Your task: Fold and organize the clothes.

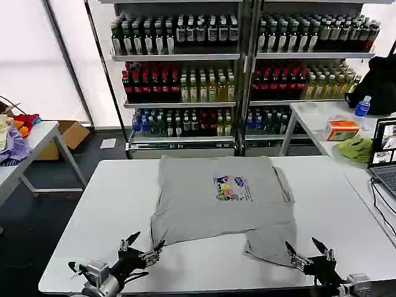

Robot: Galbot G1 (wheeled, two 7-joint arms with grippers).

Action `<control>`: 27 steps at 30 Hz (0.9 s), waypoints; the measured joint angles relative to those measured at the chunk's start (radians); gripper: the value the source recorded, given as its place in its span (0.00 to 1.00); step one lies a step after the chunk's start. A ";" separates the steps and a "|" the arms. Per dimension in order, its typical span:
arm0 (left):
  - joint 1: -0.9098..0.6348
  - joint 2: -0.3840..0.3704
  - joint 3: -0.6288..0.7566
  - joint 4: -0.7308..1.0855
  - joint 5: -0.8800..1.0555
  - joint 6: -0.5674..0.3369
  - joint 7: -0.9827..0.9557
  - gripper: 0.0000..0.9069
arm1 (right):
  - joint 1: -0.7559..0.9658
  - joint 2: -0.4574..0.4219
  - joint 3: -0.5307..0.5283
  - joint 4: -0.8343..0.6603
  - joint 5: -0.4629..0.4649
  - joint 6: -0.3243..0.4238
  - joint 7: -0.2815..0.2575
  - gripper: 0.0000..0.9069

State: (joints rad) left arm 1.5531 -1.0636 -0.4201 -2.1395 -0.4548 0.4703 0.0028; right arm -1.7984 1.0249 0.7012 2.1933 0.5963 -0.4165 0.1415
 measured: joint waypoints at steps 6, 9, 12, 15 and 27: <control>-0.038 -0.034 0.027 0.031 -0.006 0.033 -0.042 1.00 | 0.030 0.021 -0.029 -0.016 -0.004 -0.041 0.042 1.00; -0.057 -0.056 0.031 0.048 -0.004 0.040 -0.055 1.00 | 0.042 0.031 -0.045 -0.026 -0.010 -0.053 0.056 0.97; -0.074 -0.076 0.032 0.063 -0.001 0.047 -0.062 0.91 | 0.053 0.038 -0.060 -0.033 -0.015 -0.059 0.069 0.52; -0.080 -0.091 0.043 0.076 0.010 0.051 -0.066 0.66 | 0.057 0.040 -0.071 -0.037 -0.016 -0.062 0.076 0.00; -0.073 -0.136 0.082 0.102 0.089 0.040 -0.070 0.01 | 0.077 0.052 -0.090 -0.053 -0.020 -0.056 0.066 0.00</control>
State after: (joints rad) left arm 1.4803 -1.1994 -0.3379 -2.0379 -0.3663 0.5104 -0.0672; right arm -1.7212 1.0768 0.6110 2.1407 0.5766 -0.4722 0.2079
